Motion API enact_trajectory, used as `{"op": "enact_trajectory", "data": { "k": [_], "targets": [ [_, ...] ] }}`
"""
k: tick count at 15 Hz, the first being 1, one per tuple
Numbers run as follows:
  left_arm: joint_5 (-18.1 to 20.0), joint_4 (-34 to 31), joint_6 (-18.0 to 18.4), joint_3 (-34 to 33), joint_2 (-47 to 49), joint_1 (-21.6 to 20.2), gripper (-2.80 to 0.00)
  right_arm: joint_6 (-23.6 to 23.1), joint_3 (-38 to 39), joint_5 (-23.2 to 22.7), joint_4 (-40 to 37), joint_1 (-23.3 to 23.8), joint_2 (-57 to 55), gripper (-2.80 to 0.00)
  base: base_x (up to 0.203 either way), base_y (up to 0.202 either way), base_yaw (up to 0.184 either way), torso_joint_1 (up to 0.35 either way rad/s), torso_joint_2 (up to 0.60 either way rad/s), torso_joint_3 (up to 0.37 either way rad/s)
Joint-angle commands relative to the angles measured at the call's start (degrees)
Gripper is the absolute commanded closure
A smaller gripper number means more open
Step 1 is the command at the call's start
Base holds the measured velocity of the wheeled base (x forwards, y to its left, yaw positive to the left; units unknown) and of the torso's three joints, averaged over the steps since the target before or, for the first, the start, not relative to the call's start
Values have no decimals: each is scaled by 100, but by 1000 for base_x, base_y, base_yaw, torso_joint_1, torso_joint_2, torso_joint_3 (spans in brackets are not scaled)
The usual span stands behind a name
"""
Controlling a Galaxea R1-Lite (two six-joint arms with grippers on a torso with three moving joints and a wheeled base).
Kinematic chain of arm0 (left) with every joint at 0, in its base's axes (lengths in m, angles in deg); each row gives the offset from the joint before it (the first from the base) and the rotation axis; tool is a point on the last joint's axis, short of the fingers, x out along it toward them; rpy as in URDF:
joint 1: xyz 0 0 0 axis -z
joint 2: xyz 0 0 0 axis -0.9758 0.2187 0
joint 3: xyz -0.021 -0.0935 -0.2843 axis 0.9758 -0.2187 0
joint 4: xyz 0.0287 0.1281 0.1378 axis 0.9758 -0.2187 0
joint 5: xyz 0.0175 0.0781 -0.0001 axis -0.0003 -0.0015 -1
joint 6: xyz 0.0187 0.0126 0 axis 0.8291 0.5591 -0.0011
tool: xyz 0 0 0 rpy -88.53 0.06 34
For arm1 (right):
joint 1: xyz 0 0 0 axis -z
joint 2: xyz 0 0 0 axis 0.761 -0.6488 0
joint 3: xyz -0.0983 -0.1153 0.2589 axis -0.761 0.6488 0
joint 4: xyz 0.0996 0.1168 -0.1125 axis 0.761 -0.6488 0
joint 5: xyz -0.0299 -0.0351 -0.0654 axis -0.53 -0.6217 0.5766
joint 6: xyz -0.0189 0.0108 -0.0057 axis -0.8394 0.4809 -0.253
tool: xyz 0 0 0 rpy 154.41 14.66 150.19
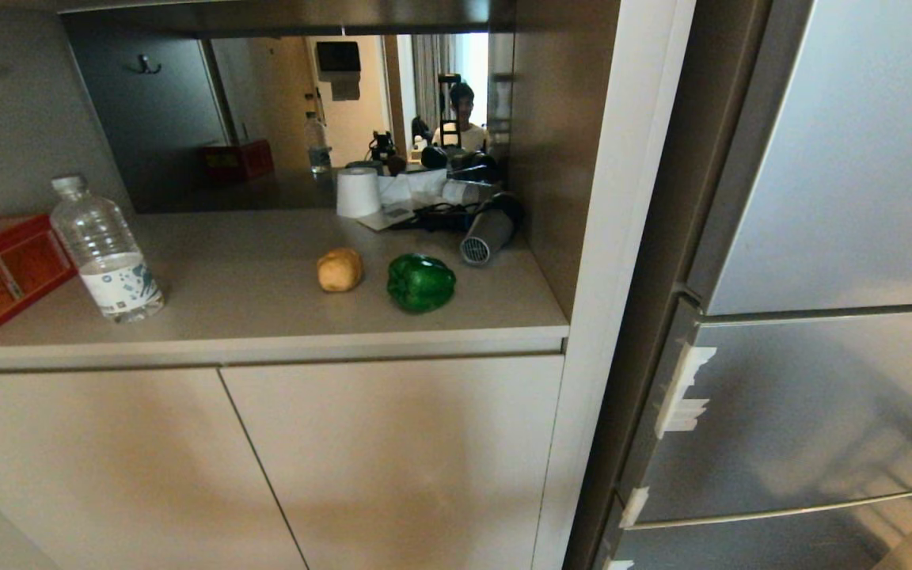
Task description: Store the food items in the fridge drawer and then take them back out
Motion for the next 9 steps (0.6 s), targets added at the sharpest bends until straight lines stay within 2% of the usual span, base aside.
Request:
{"op": "enact_trajectory", "data": {
  "k": [1,9],
  "targets": [
    [1,2,-1,-62,-11,-1,0,3,1,0,-2,-1,-9,0,0,0,0,0,0,0],
    [1,2,-1,-62,-11,-1,0,-41,10,0,-11,-1,-9,0,0,0,0,0,0,0]
  ]
}}
